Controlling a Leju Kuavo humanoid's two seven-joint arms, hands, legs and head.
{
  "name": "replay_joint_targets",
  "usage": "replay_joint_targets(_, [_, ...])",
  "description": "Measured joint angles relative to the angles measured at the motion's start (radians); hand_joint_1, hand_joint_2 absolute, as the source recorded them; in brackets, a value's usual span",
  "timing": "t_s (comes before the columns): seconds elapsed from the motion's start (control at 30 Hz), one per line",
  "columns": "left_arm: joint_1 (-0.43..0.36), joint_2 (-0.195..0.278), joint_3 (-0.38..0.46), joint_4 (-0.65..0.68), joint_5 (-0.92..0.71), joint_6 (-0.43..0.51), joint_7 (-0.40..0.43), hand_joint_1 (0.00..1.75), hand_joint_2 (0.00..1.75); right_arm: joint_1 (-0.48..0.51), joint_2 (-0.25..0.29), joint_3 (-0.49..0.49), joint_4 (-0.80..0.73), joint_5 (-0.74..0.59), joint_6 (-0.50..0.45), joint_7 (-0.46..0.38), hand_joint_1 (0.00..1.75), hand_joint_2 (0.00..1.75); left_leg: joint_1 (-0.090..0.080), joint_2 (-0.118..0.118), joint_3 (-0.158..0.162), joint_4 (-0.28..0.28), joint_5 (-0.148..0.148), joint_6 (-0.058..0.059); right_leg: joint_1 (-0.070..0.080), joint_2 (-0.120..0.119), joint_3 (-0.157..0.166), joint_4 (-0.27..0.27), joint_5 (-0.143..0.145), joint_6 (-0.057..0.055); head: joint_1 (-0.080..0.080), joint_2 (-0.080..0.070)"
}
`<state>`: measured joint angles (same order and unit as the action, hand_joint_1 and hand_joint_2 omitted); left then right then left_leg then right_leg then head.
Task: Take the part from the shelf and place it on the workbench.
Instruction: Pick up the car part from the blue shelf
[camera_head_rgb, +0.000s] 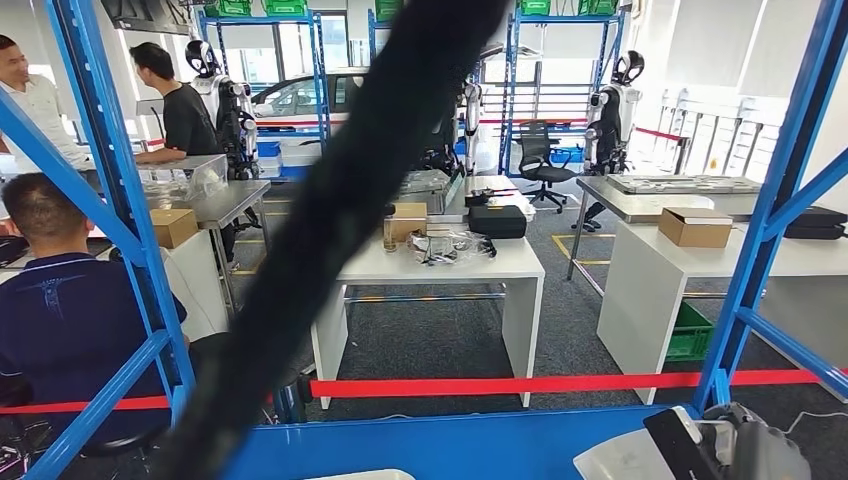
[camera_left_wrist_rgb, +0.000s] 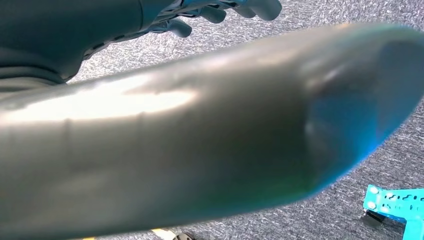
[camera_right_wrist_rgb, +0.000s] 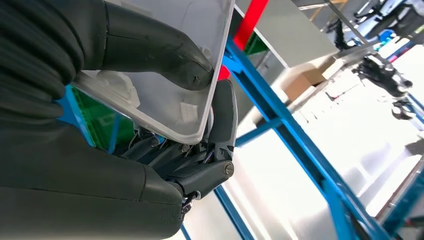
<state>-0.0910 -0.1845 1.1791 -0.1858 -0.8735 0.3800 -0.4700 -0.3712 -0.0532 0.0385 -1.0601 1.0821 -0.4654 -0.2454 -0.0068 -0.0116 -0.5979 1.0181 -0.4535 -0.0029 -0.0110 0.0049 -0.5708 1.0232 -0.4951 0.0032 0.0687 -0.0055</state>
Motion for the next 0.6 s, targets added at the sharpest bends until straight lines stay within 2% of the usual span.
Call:
replay_joint_targets(0.3, [0.000,-0.002,0.000,0.000,-0.003,0.002,0.004,0.00,0.00,0.003,0.001,0.049,-0.036,0.128,-0.088,0.057,1.40,1.75,0.000,0.000,0.000,0.000,0.000,0.000,0.000,0.000,0.000,0.000,0.000,0.000,0.000,0.000])
replay_joint_targets(0.53, [-0.001,-0.003,0.003,0.000,0.003,0.011,0.015,0.00,0.00,0.003,0.005,0.076,-0.070,0.226,-0.112,0.104,1.40,1.75,0.000,0.000,0.000,0.000,0.000,0.000,0.000,0.000,0.000,0.000,0.000,0.000,0.000,0.000])
replay_joint_targets(0.6, [-0.001,-0.002,0.003,0.000,0.003,0.012,0.015,0.00,0.00,0.005,0.006,0.083,-0.078,0.251,-0.110,0.118,1.40,1.75,-0.003,0.000,-0.001,0.002,-0.002,0.005,-0.004,0.000,0.002,-0.005,0.002,0.004,0.000,0.000])
